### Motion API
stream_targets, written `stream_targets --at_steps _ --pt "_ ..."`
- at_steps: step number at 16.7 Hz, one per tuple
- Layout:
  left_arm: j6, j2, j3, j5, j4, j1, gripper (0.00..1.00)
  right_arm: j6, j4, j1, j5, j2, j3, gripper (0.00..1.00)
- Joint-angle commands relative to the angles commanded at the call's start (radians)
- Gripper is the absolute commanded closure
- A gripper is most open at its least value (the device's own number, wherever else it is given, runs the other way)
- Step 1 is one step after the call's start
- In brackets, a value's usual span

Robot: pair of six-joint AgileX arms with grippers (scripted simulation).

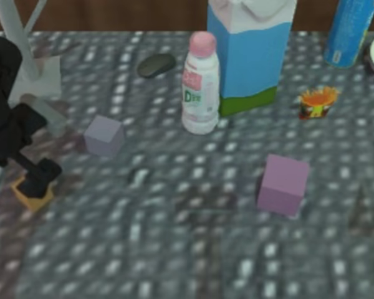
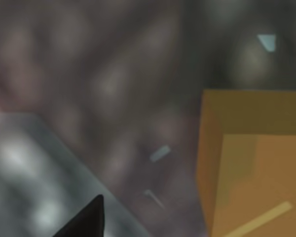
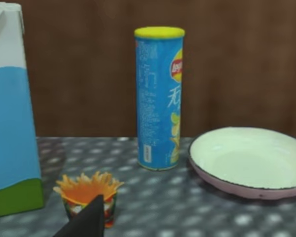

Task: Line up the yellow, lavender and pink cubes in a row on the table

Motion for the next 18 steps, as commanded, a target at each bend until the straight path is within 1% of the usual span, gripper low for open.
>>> stream_targets --at_steps 3,5,10,18 --pt "0.000 0.068 -0.063 0.000 0.143 0.000 0.00 0.000 0.000 0.000 0.000 0.000 0.000 0.00" --pt "0.001 0.102 -0.091 0.001 0.198 0.000 0.00 0.000 0.000 0.000 0.000 0.000 0.000 0.00" --pt "0.002 0.112 -0.099 0.001 0.211 0.000 0.00 0.000 0.000 0.000 0.000 0.000 0.000 0.00" --pt "0.002 0.112 -0.099 0.001 0.211 0.000 0.60 0.000 0.000 0.000 0.000 0.000 0.000 0.00"
